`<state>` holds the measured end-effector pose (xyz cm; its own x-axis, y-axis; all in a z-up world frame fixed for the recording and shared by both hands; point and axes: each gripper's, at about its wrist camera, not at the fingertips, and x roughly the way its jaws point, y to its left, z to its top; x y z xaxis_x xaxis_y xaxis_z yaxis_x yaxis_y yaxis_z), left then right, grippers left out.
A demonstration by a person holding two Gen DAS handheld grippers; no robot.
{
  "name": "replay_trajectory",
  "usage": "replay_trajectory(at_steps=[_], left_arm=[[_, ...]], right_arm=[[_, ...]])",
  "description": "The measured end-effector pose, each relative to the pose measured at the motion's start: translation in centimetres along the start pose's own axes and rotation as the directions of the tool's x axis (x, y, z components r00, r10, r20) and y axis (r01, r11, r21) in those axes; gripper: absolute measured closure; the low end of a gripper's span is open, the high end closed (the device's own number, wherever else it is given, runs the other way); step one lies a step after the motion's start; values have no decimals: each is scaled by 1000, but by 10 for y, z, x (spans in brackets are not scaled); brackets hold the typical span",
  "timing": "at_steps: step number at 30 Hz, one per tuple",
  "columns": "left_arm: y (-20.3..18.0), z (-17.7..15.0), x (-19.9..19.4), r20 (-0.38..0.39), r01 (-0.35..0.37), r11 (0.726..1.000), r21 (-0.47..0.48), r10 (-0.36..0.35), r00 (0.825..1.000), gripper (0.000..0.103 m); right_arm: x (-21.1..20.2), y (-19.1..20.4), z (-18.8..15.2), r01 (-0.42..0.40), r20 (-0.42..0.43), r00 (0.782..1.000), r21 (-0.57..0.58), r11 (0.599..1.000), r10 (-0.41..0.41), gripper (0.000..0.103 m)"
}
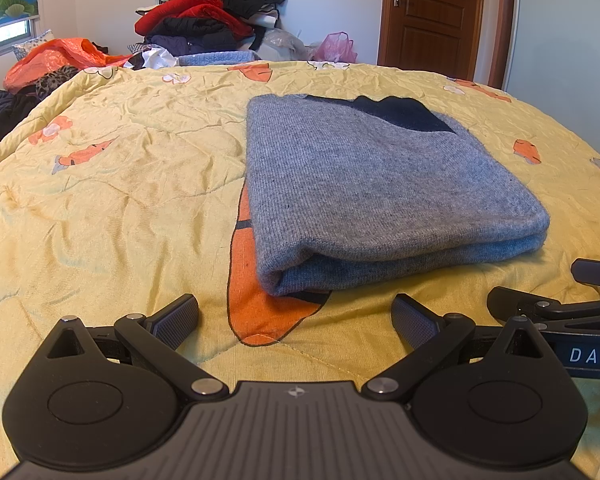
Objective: Fold small clothes
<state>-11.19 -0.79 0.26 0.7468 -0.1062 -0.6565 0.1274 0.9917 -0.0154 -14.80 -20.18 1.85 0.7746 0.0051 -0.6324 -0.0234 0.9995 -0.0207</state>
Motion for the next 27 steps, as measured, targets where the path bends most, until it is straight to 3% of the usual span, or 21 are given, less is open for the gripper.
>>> replay_trajectory(at_steps=[27], left_arm=[[-1, 0, 0, -3, -5, 1000, 3, 5, 1000, 0]], right_arm=[[0, 0, 0, 1, 0, 1000, 0, 1000, -1, 0]])
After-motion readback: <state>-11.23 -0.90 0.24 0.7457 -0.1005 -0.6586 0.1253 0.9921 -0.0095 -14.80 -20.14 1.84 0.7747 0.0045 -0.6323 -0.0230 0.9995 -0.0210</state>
